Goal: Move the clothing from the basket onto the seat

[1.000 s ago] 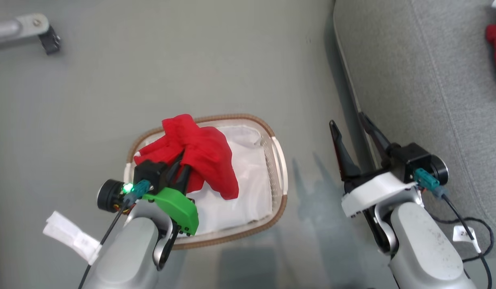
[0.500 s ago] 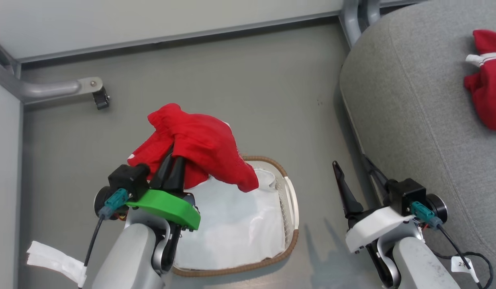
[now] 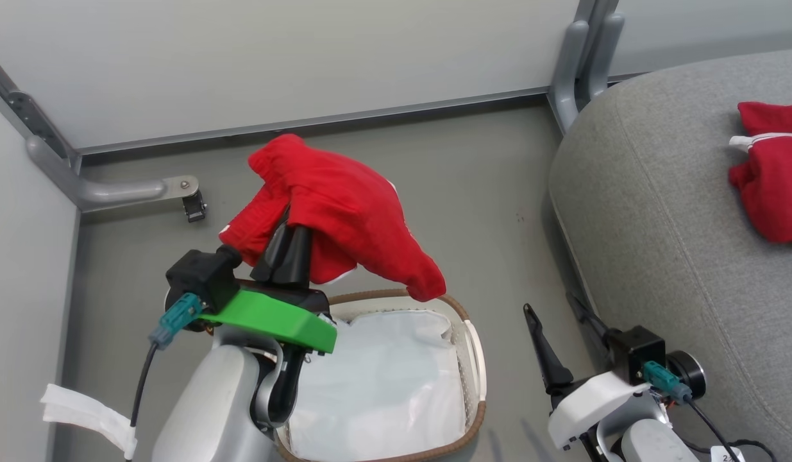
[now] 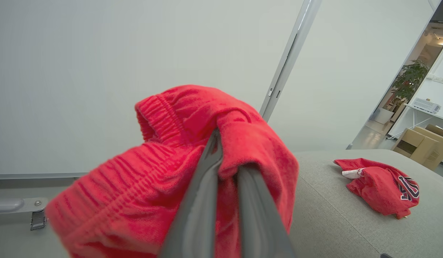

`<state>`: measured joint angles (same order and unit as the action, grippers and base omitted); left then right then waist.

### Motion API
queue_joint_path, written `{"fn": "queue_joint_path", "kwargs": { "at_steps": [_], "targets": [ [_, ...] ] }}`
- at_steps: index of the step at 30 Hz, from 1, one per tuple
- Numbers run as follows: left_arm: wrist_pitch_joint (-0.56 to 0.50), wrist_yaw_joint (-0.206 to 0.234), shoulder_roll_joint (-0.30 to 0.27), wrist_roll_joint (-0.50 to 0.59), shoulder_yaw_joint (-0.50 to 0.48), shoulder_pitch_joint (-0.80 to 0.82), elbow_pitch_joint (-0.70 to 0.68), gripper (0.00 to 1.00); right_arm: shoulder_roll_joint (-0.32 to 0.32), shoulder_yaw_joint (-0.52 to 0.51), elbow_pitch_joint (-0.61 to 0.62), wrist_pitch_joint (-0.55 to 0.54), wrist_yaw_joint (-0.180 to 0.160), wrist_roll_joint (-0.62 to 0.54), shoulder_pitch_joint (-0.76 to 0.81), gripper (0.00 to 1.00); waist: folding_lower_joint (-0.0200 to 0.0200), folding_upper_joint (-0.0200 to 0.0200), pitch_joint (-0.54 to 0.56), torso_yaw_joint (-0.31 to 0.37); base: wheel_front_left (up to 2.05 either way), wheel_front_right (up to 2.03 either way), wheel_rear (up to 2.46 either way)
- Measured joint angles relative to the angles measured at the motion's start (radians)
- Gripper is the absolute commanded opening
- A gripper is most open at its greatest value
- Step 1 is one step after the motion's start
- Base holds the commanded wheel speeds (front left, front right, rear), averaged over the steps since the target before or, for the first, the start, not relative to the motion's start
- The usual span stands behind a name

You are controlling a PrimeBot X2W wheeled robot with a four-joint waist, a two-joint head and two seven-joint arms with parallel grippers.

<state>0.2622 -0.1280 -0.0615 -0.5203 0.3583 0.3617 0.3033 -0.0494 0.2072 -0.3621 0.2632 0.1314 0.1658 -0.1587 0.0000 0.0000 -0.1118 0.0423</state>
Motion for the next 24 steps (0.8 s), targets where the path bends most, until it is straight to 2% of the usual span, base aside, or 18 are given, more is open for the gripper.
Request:
{"fn": "queue_joint_path", "kwargs": {
  "at_steps": [7,12,17,24],
  "targets": [
    [0.0,-0.001,0.005,-0.033,0.045,0.002,-0.036,0.0,0.0,0.067,0.037,0.0,0.0,0.018,-0.016,1.0,0.0,0.0,0.001,-0.018,0.0,0.0,0.0],
    [0.0,-0.001,0.008,-0.045,0.083,0.012,-0.04,0.0,0.001,0.198,0.071,0.0,0.0,0.012,-0.106,1.0,0.0,0.0,-0.01,-0.038,0.0,0.0,0.0],
    [0.0,-0.001,0.009,-0.057,0.13,0.029,-0.03,0.0,0.0,0.312,0.069,0.0,0.0,0.059,-0.205,1.0,0.0,0.0,-0.019,-0.072,0.0,0.0,0.0],
    [0.0,-0.001,0.011,-0.079,0.194,0.045,-0.027,0.0,0.0,0.356,0.009,0.0,0.0,0.066,-0.293,1.0,0.0,0.0,-0.031,-0.137,0.0,0.0,0.0]
  ]
}}
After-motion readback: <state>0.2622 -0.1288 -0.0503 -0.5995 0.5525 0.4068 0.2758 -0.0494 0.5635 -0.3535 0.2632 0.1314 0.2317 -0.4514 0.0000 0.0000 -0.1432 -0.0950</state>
